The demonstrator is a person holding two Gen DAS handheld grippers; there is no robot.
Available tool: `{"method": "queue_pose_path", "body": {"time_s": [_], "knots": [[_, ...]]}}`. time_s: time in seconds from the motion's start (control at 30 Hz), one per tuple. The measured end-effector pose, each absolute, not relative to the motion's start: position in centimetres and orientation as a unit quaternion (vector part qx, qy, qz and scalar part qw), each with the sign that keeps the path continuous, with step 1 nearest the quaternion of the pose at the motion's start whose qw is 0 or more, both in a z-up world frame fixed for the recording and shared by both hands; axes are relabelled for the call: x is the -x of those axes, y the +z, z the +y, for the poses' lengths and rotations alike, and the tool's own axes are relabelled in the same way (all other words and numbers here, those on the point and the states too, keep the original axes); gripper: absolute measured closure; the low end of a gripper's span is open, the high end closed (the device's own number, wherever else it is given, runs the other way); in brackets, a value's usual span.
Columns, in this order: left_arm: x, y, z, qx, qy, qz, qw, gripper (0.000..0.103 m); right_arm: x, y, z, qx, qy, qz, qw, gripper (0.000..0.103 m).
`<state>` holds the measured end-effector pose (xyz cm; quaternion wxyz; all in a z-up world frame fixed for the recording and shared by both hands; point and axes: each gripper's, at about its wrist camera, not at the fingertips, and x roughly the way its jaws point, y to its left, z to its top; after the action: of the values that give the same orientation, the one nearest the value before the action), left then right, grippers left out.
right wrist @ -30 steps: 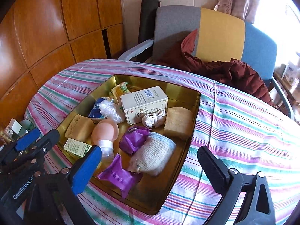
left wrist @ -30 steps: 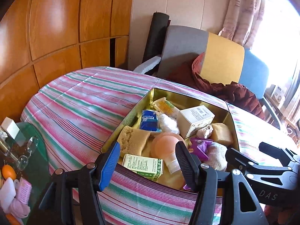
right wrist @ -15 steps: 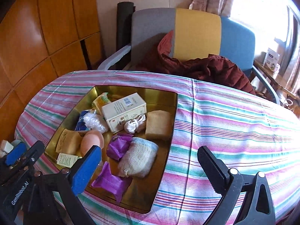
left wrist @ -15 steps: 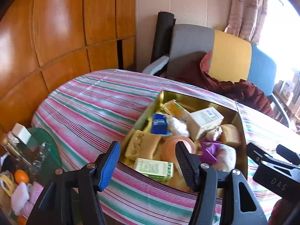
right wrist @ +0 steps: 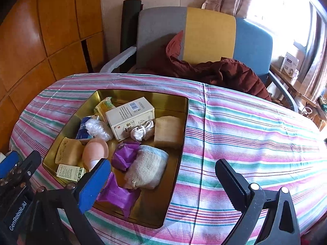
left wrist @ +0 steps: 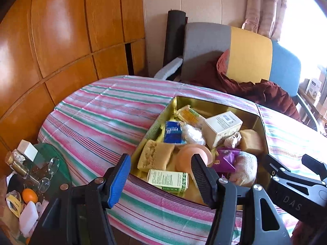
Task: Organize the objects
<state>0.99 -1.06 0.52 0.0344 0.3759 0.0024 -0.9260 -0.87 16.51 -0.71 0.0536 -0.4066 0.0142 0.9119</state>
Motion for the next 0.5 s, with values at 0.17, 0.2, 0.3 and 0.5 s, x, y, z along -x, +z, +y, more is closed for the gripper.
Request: {"method": "queue_pose_path", "body": {"time_s": [0.17, 0.2, 0.3, 0.5], "knots": [[-0.66, -0.01, -1.07, -0.4, -0.916, 0.01, 0.028, 0.041, 0.74, -0.75, 16.58, 0.406, 0.911, 0.008, 0.063, 0.0], [-0.55, -0.14, -1.12, -0.406, -0.913, 0.013, 0.026, 0.041, 0.74, -0.8, 16.62, 0.407, 0.911, 0.007, 0.064, 0.0], [-0.52, -0.38, -1.01, -0.412, -0.911, 0.014, 0.024, 0.041, 0.76, -0.92, 16.65, 0.409, 0.91, 0.009, 0.064, 0.0], [-0.87, -0.22, -0.57, -0.404, -0.914, 0.004, 0.026, 0.041, 0.77, -1.04, 16.59, 0.41, 0.909, 0.005, 0.067, 0.0]]}}
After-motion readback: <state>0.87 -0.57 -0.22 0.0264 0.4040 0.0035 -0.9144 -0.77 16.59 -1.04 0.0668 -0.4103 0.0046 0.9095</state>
